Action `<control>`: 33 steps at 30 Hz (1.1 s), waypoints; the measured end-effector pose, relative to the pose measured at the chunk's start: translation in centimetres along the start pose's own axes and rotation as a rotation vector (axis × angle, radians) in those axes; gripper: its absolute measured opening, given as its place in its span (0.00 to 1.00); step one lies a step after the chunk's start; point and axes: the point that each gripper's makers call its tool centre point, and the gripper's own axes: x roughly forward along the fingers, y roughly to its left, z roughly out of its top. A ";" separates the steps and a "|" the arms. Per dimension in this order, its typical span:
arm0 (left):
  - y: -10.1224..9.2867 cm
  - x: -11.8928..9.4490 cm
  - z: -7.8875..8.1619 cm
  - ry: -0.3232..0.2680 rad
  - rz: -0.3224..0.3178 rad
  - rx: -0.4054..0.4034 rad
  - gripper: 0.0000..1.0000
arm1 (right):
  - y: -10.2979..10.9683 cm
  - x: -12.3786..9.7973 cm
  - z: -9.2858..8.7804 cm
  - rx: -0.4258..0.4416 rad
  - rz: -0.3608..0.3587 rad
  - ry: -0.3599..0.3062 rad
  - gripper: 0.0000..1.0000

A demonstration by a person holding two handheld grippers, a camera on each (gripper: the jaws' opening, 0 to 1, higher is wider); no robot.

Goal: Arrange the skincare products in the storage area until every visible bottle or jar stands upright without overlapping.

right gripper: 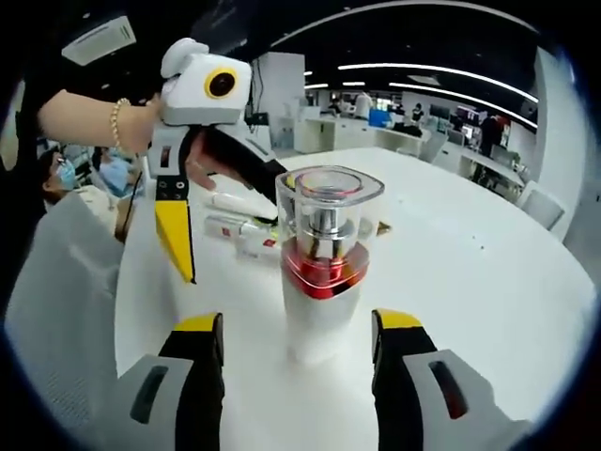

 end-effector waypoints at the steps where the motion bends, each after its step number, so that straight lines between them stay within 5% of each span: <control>1: 0.0 -0.5 -0.2 -0.006 0.007 -0.017 0.66 | 0.1 -0.2 -0.1 0.005 -0.006 0.002 0.66; 14: -0.4 -4.7 -2.1 -0.040 0.064 -0.142 0.61 | 2.0 -1.9 0.2 0.089 -0.051 -0.036 0.74; 33: -0.3 -10.0 -3.9 -0.093 0.187 -0.213 0.78 | 4.9 -3.6 0.2 0.126 -0.056 -0.062 0.77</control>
